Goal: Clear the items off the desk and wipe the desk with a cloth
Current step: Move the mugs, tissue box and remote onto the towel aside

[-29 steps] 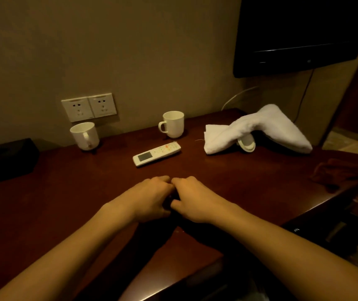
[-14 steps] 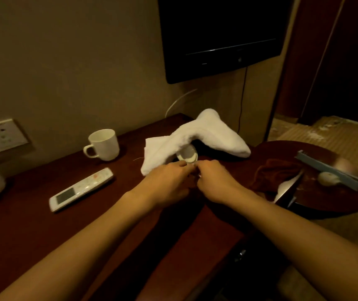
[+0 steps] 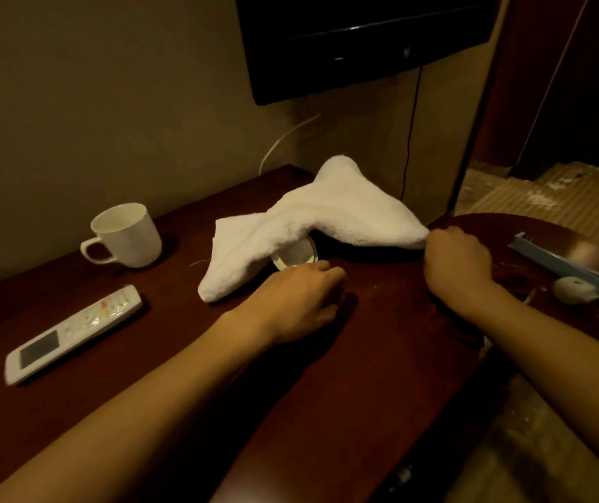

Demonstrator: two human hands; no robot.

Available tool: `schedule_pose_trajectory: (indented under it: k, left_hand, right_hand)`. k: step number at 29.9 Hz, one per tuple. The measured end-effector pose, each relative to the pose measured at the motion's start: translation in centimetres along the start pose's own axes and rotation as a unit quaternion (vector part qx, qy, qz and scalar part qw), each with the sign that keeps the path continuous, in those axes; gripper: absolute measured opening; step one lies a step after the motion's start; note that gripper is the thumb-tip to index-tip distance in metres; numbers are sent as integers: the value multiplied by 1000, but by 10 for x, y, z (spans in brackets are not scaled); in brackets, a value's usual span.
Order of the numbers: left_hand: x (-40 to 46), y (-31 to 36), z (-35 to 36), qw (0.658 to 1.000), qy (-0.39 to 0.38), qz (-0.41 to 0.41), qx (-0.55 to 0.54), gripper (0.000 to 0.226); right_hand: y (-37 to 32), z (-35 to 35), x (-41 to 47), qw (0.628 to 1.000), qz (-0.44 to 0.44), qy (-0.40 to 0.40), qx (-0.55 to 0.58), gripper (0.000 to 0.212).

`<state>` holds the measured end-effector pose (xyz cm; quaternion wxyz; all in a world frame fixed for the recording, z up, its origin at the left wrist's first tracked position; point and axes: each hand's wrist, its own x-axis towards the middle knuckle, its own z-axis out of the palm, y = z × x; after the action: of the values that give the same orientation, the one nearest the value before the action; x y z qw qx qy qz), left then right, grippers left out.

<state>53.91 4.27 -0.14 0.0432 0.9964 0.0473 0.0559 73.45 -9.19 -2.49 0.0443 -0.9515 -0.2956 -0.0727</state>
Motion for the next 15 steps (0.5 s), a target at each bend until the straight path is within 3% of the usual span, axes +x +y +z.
schedule_pose_trajectory:
  k: [4,9,15]
  left_hand:
    - [-8,-9,2,1000,-8,-18,-8,19]
    - [-28,-24,-9,999,-4,-42,-2,27]
    - [-78,-45,-31,996,15,-92,-5,31]
  right_hand:
    - [-1,11,23,999,45,2,0,27]
    - [-12,18,28,998,40,6,-45,28]
    - [13,40,52,993,96,-75,-15,46]
